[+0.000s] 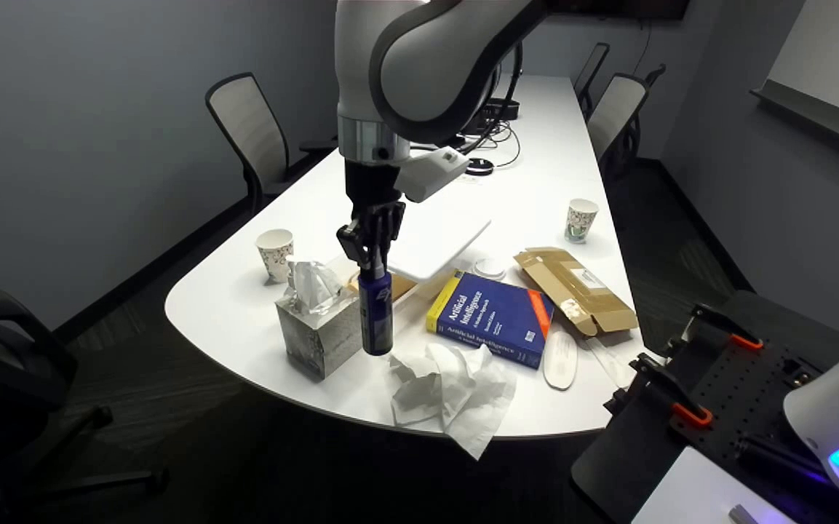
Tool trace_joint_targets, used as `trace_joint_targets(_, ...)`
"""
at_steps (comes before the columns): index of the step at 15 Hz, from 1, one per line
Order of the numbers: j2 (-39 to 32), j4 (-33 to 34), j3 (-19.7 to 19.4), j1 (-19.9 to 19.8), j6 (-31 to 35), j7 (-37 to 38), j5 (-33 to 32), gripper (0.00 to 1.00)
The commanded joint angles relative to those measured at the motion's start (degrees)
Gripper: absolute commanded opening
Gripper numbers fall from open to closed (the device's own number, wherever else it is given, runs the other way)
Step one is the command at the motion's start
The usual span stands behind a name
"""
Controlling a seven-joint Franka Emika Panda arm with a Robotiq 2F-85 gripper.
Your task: Take the blue bottle out of the clear container and place it on the table then put the clear lid on the bottle.
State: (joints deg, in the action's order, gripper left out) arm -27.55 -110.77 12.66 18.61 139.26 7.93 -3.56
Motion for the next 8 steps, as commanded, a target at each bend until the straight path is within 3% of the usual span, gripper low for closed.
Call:
trace_joint_targets(1, -3.59, 0.61, -0.14, -0.17, 3.71, -1.64, 0.92, 0.08)
trace_joint_targets(8, -11.32, 4.62, -1.36, 0.9, 8.05, -3.79, -1.13, 0.08)
